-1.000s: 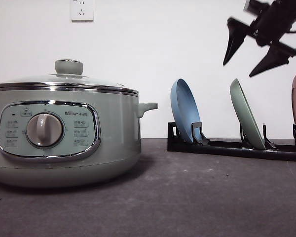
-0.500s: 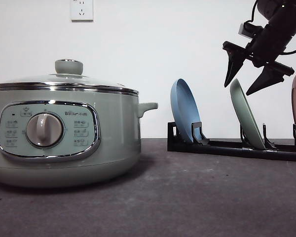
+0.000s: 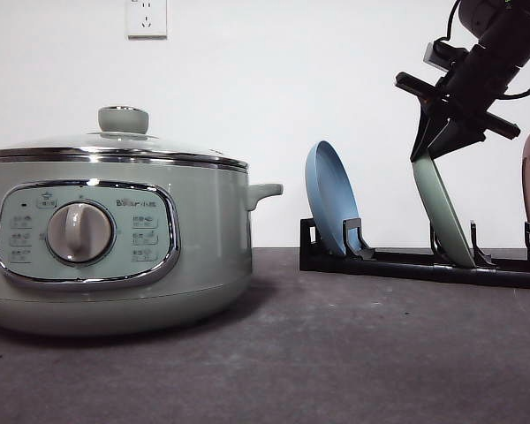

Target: Transfer potato from steamer to green plate

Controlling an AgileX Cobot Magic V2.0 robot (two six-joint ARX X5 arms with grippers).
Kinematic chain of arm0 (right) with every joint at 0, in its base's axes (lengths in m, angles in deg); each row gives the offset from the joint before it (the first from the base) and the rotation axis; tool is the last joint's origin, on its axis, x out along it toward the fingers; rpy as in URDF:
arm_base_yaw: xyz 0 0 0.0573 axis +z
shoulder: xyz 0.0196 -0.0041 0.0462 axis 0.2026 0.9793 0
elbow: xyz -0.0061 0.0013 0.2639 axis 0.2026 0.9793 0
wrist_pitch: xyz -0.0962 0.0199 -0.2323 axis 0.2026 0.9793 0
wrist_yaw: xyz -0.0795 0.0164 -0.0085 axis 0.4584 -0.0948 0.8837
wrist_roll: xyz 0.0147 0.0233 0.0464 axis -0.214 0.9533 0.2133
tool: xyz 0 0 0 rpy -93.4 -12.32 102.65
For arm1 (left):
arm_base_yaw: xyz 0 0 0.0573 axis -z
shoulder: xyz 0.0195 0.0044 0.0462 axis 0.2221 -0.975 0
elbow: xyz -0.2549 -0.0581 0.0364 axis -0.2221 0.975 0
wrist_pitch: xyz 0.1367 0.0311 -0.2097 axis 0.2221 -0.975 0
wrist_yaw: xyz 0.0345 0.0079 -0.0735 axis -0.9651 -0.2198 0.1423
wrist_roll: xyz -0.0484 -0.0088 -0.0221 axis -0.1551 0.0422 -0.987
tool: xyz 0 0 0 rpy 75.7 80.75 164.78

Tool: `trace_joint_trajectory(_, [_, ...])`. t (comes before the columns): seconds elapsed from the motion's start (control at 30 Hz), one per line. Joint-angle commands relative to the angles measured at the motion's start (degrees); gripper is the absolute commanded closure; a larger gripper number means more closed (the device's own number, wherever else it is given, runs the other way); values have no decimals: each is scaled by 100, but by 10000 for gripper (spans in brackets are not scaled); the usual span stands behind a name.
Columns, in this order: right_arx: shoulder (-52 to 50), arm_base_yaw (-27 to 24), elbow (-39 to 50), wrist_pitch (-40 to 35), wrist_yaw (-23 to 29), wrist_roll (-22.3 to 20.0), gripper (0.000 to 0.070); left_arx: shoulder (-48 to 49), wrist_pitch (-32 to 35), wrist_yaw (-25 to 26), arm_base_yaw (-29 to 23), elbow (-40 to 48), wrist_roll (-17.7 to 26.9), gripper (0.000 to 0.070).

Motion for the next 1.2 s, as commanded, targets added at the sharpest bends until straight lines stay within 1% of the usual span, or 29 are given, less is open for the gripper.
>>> trace_joint_trajectory(0.0, [129,9,-144,-43,-92,39,692,-33,55,31,15,-133,90,143])
trace_joint_trajectory(0.23, [-24,17,-221,-44,-486,151,692,-33,55,31,15,-133,90,143])
trace_joint_trajectory(0.57, [-839,89,-295,-42,-522,166,692,-33,79,31,15,-133,92,144])
trace_joint_trajectory(0.7, [-1249,140,-295,130,-520,143,693,-33,78,31,15,-133,92,143])
trace_joint_trajectory(0.8, [-1548,239,-295,397,-514,-30,693,-33,77,31,15,-133,90,144])
trace_joint_trajectory(0.9, [-1867,401,-295,767,-457,-293,693,-33,77,31,15,-133,90,144])
trace_joint_trajectory(1.03, [-2262,741,-295,1429,-71,-753,693,-33,78,31,15,-133,92,144])
trace_joint_trajectory(1.17, [-2537,1255,-295,2201,483,-1260,693,-33,79,31,15,-133,92,144])
